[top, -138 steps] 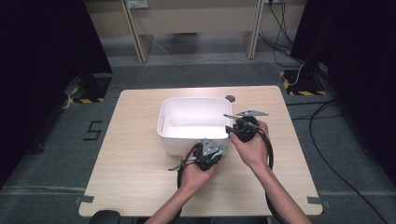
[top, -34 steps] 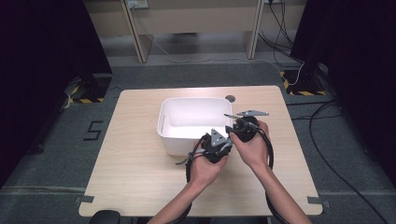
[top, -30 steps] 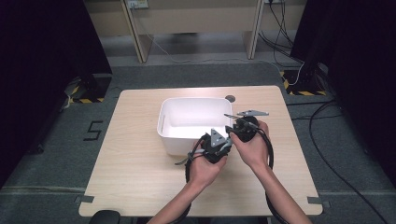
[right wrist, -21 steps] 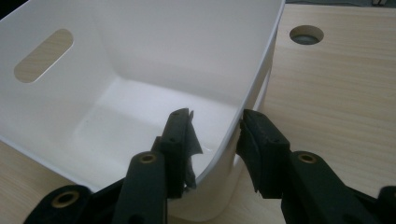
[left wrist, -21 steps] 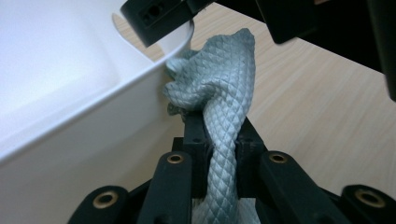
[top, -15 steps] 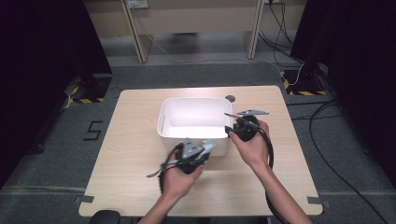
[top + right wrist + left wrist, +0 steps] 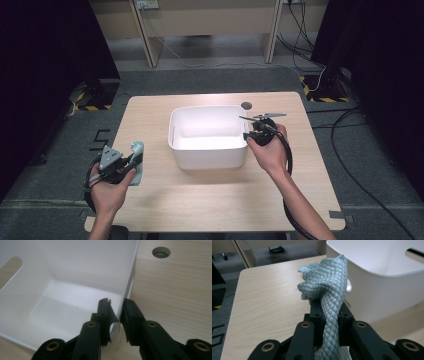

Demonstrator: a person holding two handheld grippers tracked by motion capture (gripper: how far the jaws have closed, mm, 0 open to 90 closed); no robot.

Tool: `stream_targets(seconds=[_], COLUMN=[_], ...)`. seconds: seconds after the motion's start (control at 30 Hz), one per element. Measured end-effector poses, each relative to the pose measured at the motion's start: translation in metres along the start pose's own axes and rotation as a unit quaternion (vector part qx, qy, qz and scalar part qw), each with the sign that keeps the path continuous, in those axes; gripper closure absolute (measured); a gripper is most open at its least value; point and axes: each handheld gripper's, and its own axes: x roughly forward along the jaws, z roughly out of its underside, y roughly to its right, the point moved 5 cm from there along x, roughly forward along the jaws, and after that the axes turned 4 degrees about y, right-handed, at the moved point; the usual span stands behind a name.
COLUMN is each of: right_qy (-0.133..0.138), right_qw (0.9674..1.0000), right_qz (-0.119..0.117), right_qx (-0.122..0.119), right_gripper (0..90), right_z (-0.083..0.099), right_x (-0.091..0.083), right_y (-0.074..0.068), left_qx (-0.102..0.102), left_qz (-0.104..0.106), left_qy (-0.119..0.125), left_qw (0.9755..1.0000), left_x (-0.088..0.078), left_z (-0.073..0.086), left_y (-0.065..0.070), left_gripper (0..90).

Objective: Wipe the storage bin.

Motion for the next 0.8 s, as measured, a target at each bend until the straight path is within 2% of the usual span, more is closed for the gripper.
stream_targets(seconds=[0.13, 0.2, 0.23, 0.3, 0.37, 0.43, 0.53, 0.57, 0.6, 0.67, 0.8], right_qy=[-0.012, -0.013, -0.004, 0.018, 0.031, 0.032, 0.015, 0.006, -0.005, -0.018, -0.03], right_qw=[0.9994, 0.9989, 0.9988, 0.9985, 0.9984, 0.9987, 0.9996, 0.9996, 0.9997, 0.9995, 0.9983], right_qz=[0.008, 0.002, -0.003, -0.012, -0.014, -0.005, 0.001, 0.001, -0.004, -0.015, -0.036], right_qx=[-0.032, -0.045, -0.048, -0.05, -0.046, -0.038, -0.025, -0.026, -0.023, -0.02, -0.036], right_gripper=[88.1, 85.0, 82.0, 80.3, 82.5, 86.8, 90.0, 90.0, 90.0, 90.0, 90.0], right_z=[-0.005, -0.004, -0.004, -0.003, -0.001, 0.006, 0.022, 0.028, 0.036, 0.046, 0.056], right_x=[0.002, 0.0, -0.003, -0.014, -0.026, -0.04, -0.051, -0.053, -0.053, -0.053, -0.05], right_y=[0.001, -0.001, -0.002, -0.003, 0.0, 0.008, 0.019, 0.021, 0.022, 0.021, 0.011], left_qx=[0.006, 0.009, 0.011, 0.014, 0.022, 0.029, 0.027, 0.032, 0.033, 0.035, 0.046], left_qz=[0.002, 0.005, 0.004, 0.006, 0.008, 0.016, 0.029, 0.03, 0.033, 0.037, 0.049], left_qy=[-0.004, -0.008, -0.012, -0.017, -0.029, -0.035, -0.032, -0.029, -0.03, -0.032, -0.042], left_qw=[1.0, 0.9999, 0.9999, 0.9997, 0.9993, 0.9989, 0.9987, 0.9986, 0.9985, 0.9982, 0.9968], left_x=[0.008, 0.014, 0.018, 0.025, 0.034, 0.041, 0.05, 0.053, 0.054, 0.059, 0.066], left_z=[-0.003, -0.002, -0.002, 0.001, 0.004, 0.006, 0.008, 0.007, 0.007, 0.007, 0.007], left_y=[0.0, 0.0, 0.0, -0.001, -0.002, -0.001, 0.004, 0.005, 0.007, 0.009, 0.014], left_gripper=[78.4, 78.4, 78.4, 78.4, 78.5, 78.6, 78.7, 78.7, 78.7, 78.7, 78.8])
